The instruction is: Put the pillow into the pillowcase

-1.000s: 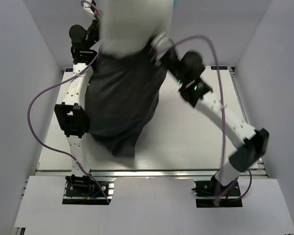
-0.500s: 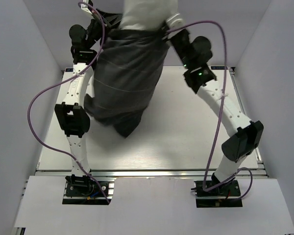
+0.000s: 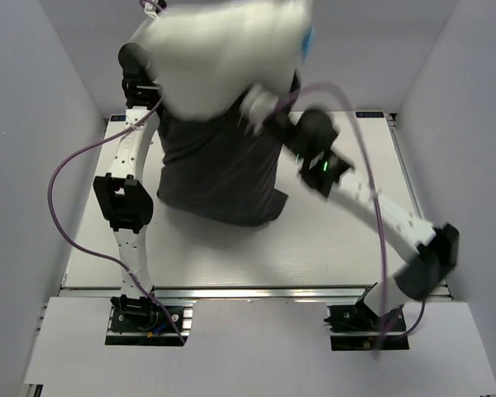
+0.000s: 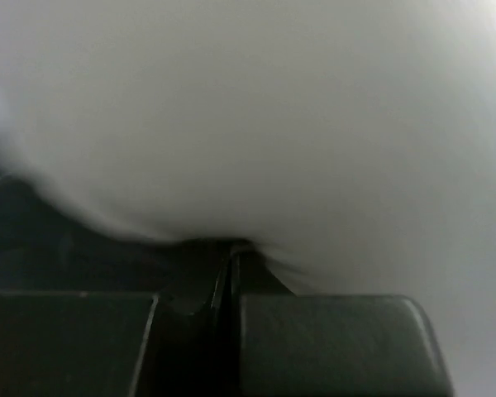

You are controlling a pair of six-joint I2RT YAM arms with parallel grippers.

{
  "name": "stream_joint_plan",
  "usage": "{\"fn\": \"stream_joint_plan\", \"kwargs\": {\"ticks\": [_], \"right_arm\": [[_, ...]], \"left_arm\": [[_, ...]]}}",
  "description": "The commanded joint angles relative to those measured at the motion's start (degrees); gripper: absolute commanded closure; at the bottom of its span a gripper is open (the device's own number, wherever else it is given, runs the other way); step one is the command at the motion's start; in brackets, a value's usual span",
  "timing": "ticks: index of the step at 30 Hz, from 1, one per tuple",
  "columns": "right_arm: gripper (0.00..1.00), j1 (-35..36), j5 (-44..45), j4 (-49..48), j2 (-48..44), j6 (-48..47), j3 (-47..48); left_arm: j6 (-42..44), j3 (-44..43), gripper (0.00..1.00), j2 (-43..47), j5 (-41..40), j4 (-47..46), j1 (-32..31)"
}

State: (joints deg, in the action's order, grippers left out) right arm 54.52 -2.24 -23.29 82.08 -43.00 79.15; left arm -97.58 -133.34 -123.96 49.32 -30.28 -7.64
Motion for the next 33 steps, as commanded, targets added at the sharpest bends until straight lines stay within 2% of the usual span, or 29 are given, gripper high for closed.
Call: {"fn": "stream_joint_plan", "kwargs": {"ticks": [1,2,3,5,6,7,8,10,11,12,14,16,17,18,19,20,21,22,23,24,25,26,27,28,29,31,33], "right_arm": [[1.0,-24.16,8.74,-9.07,10.05,2.91,21.03],[1.0,-31.16,10.05,-6.88,13.42,4.58,27.48],[1.0,-33.49,11.72,-3.29,16.24,9.47,34.16],[1.0,-33.79,11.65,4.44,19.96,12.84,45.33],[1.0,-31.87,9.21,4.83,18.74,14.95,44.25],[1.0,-28.98,7.97,4.05,13.42,14.79,41.11],[1.0,-19.81,7.0,-0.66,9.62,13.4,29.86],[1.0,-7.56,3.66,-4.65,-1.07,5.94,17.41],[1.0,4.51,2.95,-4.83,-3.92,4.26,12.56],[1.0,10.02,3.55,-3.97,-6.04,2.42,5.21],[1.0,15.33,4.96,-5.53,-9.66,-1.63,0.23],[1.0,10.37,8.3,-7.39,-6.96,-2.09,1.42],[1.0,-0.71,7.96,-5.04,-5.11,4.09,4.83],[1.0,-7.17,6.65,-2.4,-3.0,8.07,9.04],[1.0,-12.54,7.42,-0.55,2.59,10.55,17.7],[1.0,-22.52,8.73,-0.79,5.69,13.62,21.96],[1.0,-27.14,10.4,0.08,8.59,16.17,26.79],[1.0,-30.58,11.11,4.61,14.1,18.72,36.85],[1.0,-33.83,11.9,7.79,16.33,22.4,41.47],[1.0,-33.69,11.47,11.04,16.96,23.57,44.22],[1.0,-32.47,8.68,13.59,15.05,24.62,41.46],[1.0,-25.76,5.7,11.45,11.73,22.55,35.95],[1.0,-19.69,5.23,7.77,3.43,18.35,28.5],[1.0,-6.32,4.53,3.56,-0.48,13.61,20.77],[1.0,0.17,3.22,-1.79,-4.18,9.91,8.42],[1.0,15.44,4.34,-1.24,-9.65,2.77,2.44],[1.0,16.85,7.68,-1.93,-9.58,0.56,2.49]], "left_arm": [[-0.33,-1.84,1.0,3.73,-6.34,-1.71,0.96],[-0.42,-1.92,1.0,3.73,-6.52,-1.8,0.96],[-0.5,-2.1,1.0,3.73,-6.78,-1.8,0.96],[-0.68,-2.36,1.0,3.55,-7.22,-1.8,0.78],[-0.68,-2.63,1.0,3.38,-7.39,-1.88,0.78],[-0.94,-3.41,1.0,2.77,-7.48,-1.8,0.61],[-1.03,-3.85,1.0,2.41,-7.48,-1.88,0.61],[-1.12,-4.03,1.0,2.06,-7.4,-1.8,0.52],[-1.12,-3.95,1.0,2.06,-7.31,-1.8,0.52],[-1.12,-3.77,1.0,2.14,-7.13,-1.97,0.52],[-1.12,-3.42,1.0,2.41,-6.87,-2.06,0.52],[-1.12,-2.81,1.0,2.76,-6.69,-2.32,0.52],[-1.12,-2.28,1.0,3.46,-6.69,-2.59,0.52],[-1.12,-1.23,1.0,3.72,-6.78,-2.94,0.52],[-1.21,-0.96,1.0,3.99,-6.96,-3.2,0.52],[-1.21,-0.87,1.0,3.99,-6.96,-3.38,0.52],[-1.21,-1.04,1.0,4.08,-6.96,-3.47,0.52],[-1.21,-0.96,1.0,4.08,-6.87,-3.47,0.52],[-1.21,-0.96,1.0,4.08,-6.87,-3.55,0.43],[-1.21,-0.78,1.0,4.17,-6.87,-3.56,0.34],[-1.12,-0.7,1.0,4.08,-6.87,-3.64,0.26],[-1.12,-0.78,1.0,3.99,-6.96,-3.64,0.17],[-1.21,-0.96,1.0,3.82,-6.87,-3.73,0.08],[-1.21,-1.05,1.0,3.55,-6.87,-3.73,-0.01],[-1.21,-0.96,1.0,3.46,-6.87,-3.82,-0.01],[-1.12,-1.05,1.0,3.29,-6.69,-3.91,-0.01],[-1.12,-1.13,1.0,3.37,-6.43,-3.73,-0.01]]}}
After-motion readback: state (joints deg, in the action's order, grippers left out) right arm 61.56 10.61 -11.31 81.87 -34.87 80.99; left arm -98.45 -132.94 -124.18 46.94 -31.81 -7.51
